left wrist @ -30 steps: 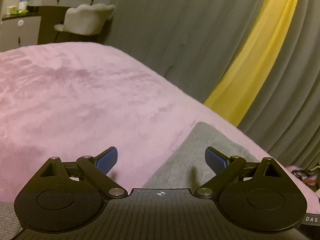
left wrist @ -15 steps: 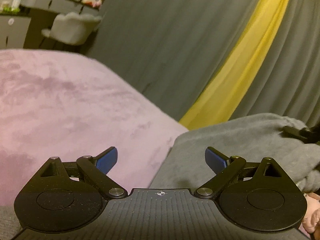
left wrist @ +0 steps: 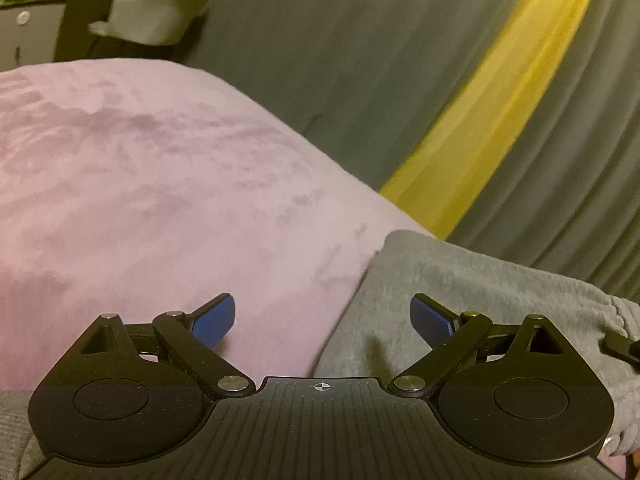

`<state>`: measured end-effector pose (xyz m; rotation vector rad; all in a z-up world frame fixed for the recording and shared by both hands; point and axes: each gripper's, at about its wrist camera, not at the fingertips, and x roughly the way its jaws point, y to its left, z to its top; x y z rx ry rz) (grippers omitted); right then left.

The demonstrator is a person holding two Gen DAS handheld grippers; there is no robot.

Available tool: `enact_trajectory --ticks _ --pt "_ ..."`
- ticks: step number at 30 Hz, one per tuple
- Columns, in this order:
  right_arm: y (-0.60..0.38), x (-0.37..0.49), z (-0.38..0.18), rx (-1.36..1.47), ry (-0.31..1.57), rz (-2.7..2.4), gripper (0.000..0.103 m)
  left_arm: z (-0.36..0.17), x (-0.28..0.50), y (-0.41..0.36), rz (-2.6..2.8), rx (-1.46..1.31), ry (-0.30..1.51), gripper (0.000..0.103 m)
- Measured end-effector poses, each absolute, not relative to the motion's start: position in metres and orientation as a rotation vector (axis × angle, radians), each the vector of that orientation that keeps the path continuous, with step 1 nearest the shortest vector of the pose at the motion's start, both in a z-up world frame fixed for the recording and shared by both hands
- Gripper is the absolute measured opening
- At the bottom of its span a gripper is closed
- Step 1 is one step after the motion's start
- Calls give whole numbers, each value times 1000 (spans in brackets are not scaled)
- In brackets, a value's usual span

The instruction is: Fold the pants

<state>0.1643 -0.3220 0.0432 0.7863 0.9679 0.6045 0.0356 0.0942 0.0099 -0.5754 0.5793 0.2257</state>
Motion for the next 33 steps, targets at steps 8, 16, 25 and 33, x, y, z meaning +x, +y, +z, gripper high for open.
enact_trajectory --ticks 8,16,25,33 --pt "-331 160 33 784 962 568 36 14 41 63 105 -398 642 98" --pt "-334 158 26 766 962 528 36 11 46 62 103 -393 687 98" --pt "-332 153 10 760 981 507 36 8 52 52 91 -339 723 98" --pt "-354 151 -5 725 986 486 36 4 55 50 88 -331 754 98"
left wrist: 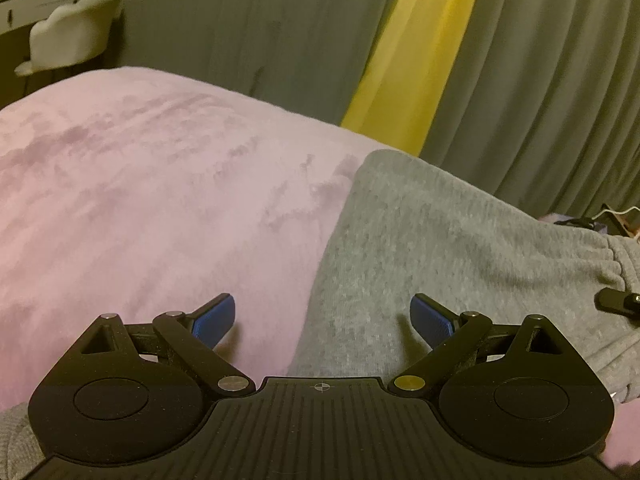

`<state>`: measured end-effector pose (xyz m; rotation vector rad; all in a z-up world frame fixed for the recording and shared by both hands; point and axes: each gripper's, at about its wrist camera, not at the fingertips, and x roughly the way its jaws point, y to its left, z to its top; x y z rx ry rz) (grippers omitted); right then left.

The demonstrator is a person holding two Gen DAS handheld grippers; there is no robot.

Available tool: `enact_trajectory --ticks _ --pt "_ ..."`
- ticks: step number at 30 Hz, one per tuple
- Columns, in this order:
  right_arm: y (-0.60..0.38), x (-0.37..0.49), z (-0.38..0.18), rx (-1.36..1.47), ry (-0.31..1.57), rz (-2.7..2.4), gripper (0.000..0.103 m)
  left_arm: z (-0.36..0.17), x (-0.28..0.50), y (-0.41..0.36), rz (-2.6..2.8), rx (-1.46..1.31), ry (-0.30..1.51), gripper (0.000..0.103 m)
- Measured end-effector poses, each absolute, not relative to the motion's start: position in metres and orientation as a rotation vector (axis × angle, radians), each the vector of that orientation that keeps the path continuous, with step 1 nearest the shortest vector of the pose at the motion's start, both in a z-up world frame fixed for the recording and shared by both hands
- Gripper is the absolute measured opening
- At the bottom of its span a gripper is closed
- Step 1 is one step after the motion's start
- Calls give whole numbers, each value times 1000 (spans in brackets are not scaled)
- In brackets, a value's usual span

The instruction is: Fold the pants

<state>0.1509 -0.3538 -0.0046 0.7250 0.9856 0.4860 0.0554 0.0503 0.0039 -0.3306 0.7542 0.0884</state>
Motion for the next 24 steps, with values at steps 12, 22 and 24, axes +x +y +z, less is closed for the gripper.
enact_trajectory --ticks 12,22,24 --pt "-357 154 -37 670 1027 415 37 8 49 33 23 -236 799 98" --pt "-378 136 -61 833 1143 488 76 19 27 2 -92 -49 867 98" --pt "-377 134 -62 810 1164 503 78 16 24 -2 -139 -35 897 98"
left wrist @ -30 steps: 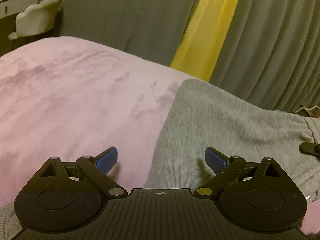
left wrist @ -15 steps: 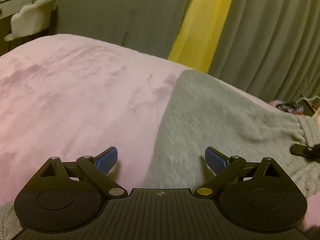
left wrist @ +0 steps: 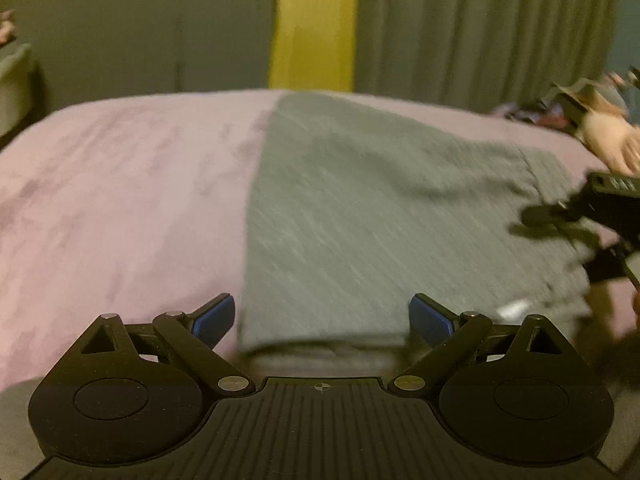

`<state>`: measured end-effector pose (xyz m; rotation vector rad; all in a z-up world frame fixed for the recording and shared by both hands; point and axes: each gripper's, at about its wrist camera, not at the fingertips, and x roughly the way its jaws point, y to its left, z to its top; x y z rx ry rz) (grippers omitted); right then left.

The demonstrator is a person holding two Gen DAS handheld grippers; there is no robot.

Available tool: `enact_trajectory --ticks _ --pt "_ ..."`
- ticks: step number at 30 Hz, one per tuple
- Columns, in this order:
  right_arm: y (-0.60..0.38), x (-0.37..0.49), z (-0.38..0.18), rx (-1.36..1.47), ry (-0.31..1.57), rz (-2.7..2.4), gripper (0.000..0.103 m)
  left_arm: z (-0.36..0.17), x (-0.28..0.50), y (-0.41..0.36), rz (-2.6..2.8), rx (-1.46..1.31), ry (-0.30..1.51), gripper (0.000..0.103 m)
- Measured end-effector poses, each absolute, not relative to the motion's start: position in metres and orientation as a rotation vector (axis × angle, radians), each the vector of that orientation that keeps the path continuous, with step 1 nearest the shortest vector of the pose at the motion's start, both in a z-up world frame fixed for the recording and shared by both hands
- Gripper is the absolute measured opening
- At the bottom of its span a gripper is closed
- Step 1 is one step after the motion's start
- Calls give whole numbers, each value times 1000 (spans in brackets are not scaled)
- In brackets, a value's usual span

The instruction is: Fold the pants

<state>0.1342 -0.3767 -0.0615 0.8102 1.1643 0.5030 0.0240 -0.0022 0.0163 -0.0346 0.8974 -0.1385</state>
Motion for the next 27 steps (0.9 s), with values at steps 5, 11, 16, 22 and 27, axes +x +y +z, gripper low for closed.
enact_trajectory --ticks 5,11,16,22,27 --pt "-358 134 -49 671 1148 494 43 1 29 -10 -140 -2 946 98" --pt "-366 133 -2 857 950 559 39 -8 36 -5 -156 -72 949 100" --pt "-355 142 43 835 858 629 39 -5 36 -1 -234 -130 926 102" --pt "-350 153 69 835 822 650 39 0 31 6 -317 -212 880 102" --pt "-348 157 69 868 833 667 39 -13 43 -1 -101 -92 932 101"
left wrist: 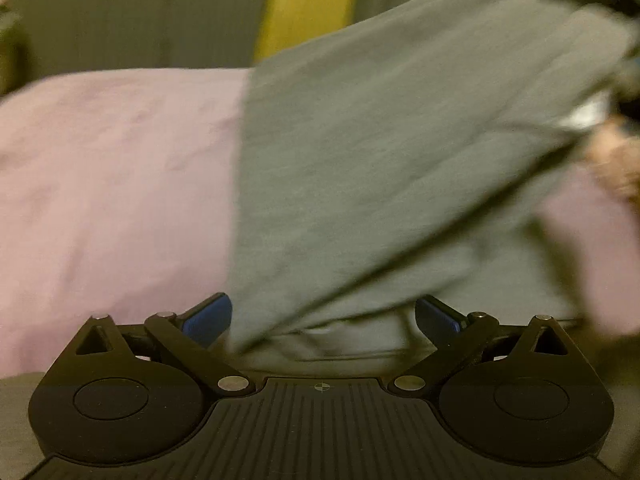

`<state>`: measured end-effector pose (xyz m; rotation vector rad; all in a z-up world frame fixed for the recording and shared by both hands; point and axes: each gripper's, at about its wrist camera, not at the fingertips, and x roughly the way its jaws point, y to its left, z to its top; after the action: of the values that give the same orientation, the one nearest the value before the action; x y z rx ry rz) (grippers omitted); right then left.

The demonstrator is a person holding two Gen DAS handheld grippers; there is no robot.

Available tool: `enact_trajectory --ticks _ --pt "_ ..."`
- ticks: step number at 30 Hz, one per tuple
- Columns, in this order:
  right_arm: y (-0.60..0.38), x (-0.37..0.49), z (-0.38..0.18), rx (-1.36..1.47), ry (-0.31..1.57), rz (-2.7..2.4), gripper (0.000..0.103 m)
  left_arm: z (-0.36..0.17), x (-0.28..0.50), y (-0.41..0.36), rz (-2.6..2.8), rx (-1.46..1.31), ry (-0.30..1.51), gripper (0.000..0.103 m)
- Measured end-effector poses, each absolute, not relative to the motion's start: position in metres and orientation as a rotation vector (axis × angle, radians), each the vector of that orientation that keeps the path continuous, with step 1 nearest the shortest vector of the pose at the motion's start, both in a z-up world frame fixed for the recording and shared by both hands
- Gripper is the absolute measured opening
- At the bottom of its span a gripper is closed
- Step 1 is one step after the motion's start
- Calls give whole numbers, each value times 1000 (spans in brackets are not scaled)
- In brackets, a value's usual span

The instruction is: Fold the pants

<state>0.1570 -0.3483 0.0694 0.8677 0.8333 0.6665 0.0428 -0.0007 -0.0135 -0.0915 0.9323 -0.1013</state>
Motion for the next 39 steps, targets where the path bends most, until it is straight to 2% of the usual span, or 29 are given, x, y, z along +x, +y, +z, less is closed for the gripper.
enact_trajectory --ticks 3,5,7,9,14,20,21,22,23,25,26,29,31,32,33,34,36,39 --pt "-358 158 64 884 832 659 39 -26 55 12 3 -146 1019 89" --pt "-364 158 59 898 847 640 39 -24 55 25 -6 -239 1003 74" --pt "-373 157 47 912 874 616 39 -17 52 31 39 -229 951 74" --pt "-382 154 34 923 903 592 39 -13 50 36 39 -255 921 70" --pt "-395 146 -4 904 980 524 39 -7 41 37 52 -267 899 67" --pt "-399 137 -34 822 1048 463 40 3 34 37 43 -257 907 69" --pt "-396 138 -35 789 1070 456 42 4 34 40 47 -255 913 71" --pt "-394 136 -35 751 1086 437 50 6 34 41 53 -250 925 74" --pt "-395 135 -32 691 1093 396 54 11 31 44 64 -235 934 76" --pt "-392 134 -21 552 1067 294 72 22 25 45 98 -162 941 84" --pt "-394 132 -15 511 1037 266 76 30 20 45 134 -114 932 85" --pt "-388 125 9 454 902 263 77 60 9 47 225 -14 792 94" --pt "-373 123 19 410 822 319 76 76 13 44 185 -36 704 96" --pt "-357 123 24 370 786 362 68 79 19 40 125 -63 680 97" --pt "-343 121 25 338 768 407 51 77 29 34 45 -98 674 97" --pt "-329 121 24 309 765 446 42 71 39 28 -13 -125 682 97" --pt "-298 120 17 237 763 525 37 50 57 12 -83 -154 719 96" --pt "-261 124 -3 113 787 572 36 15 79 -9 -114 -118 812 88"
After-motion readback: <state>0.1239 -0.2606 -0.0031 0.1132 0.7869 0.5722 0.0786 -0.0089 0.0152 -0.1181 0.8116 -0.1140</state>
